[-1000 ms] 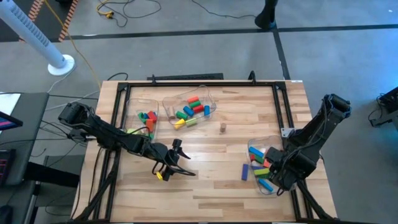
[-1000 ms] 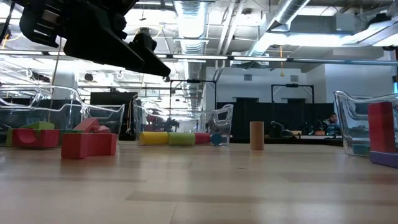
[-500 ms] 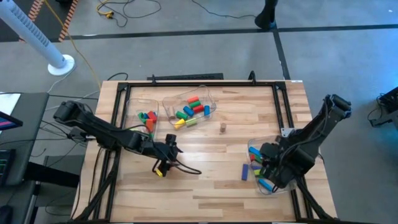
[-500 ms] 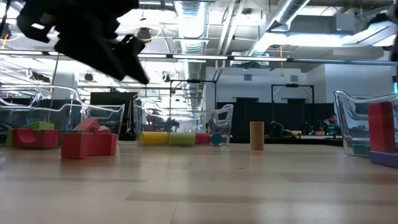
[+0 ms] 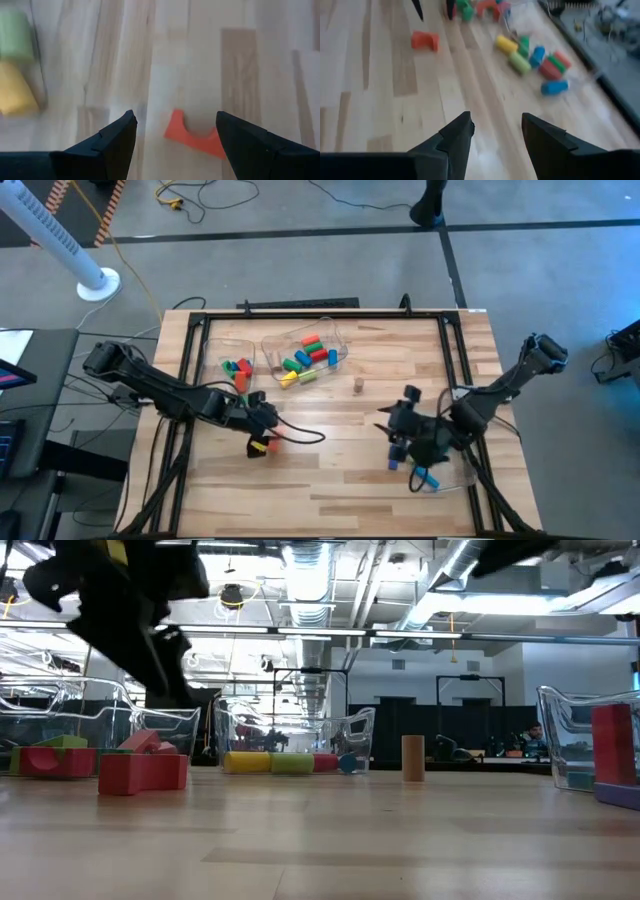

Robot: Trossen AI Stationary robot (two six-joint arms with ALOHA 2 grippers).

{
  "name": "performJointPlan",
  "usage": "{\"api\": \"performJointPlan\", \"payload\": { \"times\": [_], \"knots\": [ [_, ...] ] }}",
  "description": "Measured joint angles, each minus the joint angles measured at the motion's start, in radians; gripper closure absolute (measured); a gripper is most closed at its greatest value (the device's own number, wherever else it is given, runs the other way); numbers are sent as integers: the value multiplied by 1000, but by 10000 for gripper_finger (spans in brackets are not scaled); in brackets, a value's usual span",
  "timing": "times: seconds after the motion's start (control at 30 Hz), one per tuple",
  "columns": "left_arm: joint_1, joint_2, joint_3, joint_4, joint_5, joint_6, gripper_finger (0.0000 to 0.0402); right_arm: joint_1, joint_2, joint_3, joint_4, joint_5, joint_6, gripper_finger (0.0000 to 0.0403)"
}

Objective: Sort blocks by size
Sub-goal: Put the orange arch block into the left transparent bin

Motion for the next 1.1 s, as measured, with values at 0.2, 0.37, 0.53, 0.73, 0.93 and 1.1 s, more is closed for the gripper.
{"api": "performJointPlan", "payload": {
  "times": [0.2, 0.37, 0.53, 0.73, 0.93, 1.1],
  "knots": [
    [0, 6, -38, -6, 37, -156, 134, -59, 71, 0, 182, -5, -253, 199],
    [0, 6, -65, 40, 36, -244, 134, -97, 158, 0, 254, -10, -363, 199],
    [0, 6, -89, 86, 43, -283, 134, -131, 237, 0, 274, -13, -389, 199],
    [0, 72, -93, 121, 48, -302, 134, -161, 299, 0, 301, -14, -394, 199],
    [0, 175, -50, 77, 52, -281, 139, -176, 319, 0, 332, -20, -410, 199],
    [0, 243, -17, 16, 45, -260, 159, -176, 319, 0, 358, -22, -422, 199]
  ]
}}
